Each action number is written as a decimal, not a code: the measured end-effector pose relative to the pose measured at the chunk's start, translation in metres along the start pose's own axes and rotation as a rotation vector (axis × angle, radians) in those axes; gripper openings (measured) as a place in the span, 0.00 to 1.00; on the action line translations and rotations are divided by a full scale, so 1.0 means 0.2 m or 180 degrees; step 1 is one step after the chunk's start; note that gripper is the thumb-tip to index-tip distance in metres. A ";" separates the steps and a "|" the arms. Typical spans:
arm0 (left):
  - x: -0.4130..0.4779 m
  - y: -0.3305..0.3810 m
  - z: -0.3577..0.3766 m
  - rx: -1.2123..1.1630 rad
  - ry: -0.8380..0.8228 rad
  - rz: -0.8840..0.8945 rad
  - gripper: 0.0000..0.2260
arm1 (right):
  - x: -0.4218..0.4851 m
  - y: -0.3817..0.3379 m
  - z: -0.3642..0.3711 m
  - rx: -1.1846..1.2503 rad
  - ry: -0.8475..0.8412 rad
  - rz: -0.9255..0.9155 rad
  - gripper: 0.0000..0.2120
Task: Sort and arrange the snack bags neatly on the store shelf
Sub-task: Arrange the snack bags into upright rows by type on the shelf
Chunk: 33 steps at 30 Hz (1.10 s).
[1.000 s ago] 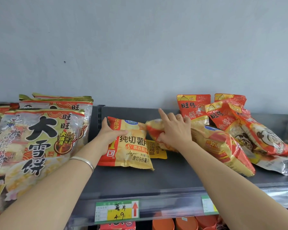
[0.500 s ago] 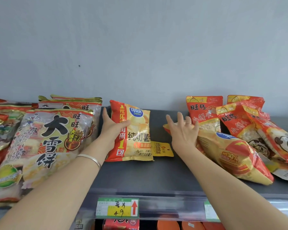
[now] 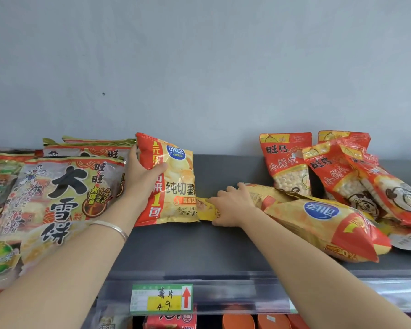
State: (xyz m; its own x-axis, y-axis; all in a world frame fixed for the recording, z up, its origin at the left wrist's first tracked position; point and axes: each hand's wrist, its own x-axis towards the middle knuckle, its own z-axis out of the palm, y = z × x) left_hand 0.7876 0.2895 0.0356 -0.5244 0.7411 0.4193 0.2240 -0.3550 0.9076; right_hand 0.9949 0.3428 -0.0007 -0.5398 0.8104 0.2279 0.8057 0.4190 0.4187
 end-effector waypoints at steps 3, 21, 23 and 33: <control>0.01 0.01 -0.04 0.0125 0.0087 0.0104 0.36 | 0.04 -0.07 -0.03 -0.0245 -0.0132 0.0132 0.21; -0.07 0.04 -0.11 -0.0232 -0.0115 0.0001 0.34 | 0.09 -0.03 -0.15 0.2522 0.0701 0.2307 0.06; -0.08 0.03 -0.10 -0.0293 -0.0095 -0.0044 0.33 | 0.10 -0.01 -0.13 0.3237 0.0945 0.2603 0.09; -0.07 -0.02 -0.10 -0.0486 0.0186 -0.0115 0.35 | 0.14 0.02 -0.17 0.5558 0.1788 0.3071 0.12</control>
State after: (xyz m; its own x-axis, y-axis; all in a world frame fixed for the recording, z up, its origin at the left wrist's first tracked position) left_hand 0.7790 0.2690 0.0258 -0.5777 0.7221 0.3806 0.0791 -0.4145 0.9066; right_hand 0.9756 0.3527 0.0369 0.3772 0.9154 0.1407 -0.0365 0.1665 -0.9854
